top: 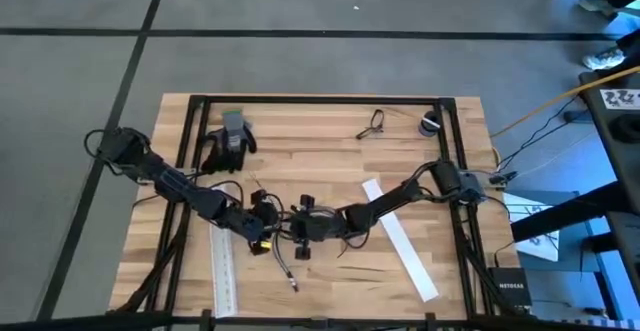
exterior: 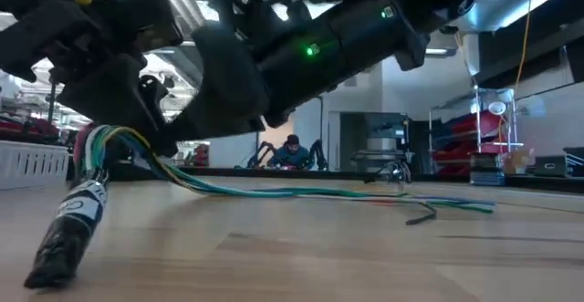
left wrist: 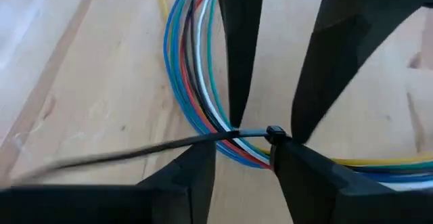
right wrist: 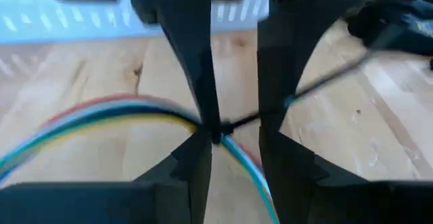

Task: Ziptie cables
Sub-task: Put the black zip tie on the cable wires

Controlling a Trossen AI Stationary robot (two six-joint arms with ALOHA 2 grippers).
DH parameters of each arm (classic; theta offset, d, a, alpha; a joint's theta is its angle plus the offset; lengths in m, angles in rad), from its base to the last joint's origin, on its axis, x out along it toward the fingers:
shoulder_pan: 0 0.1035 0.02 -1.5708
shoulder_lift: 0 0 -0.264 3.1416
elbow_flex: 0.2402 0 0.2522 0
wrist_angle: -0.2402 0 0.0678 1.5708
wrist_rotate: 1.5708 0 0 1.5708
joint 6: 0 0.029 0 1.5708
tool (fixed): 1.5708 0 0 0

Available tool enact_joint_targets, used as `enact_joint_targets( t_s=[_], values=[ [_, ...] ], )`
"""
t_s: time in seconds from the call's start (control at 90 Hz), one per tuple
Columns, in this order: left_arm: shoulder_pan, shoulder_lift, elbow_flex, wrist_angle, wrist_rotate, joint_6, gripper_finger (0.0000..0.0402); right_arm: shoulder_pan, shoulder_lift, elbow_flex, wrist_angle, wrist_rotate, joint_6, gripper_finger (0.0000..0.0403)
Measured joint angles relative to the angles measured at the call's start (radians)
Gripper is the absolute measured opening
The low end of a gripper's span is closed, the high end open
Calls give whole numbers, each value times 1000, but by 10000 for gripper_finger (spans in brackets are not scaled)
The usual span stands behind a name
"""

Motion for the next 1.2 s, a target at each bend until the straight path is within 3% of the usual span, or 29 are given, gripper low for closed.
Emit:
enact_joint_targets(
  t_s=[0.367,0.878,1.011,1.067,1.2],
  values=[
    [-11,-2,54,-38,16,37,134,0,2,-1,-30,1,0,111],
    [-34,-52,97,-206,3,-38,134,0,1,2,-50,-3,-2,111],
    [-17,-30,92,-187,3,-54,134,5,-45,16,-291,-138,-36,111],
    [-5,-22,92,-185,3,-71,137,8,-58,27,-384,-134,-38,111],
    [29,-16,91,-193,2,-87,159,9,-62,48,-369,-120,-38,111]
  ],
)
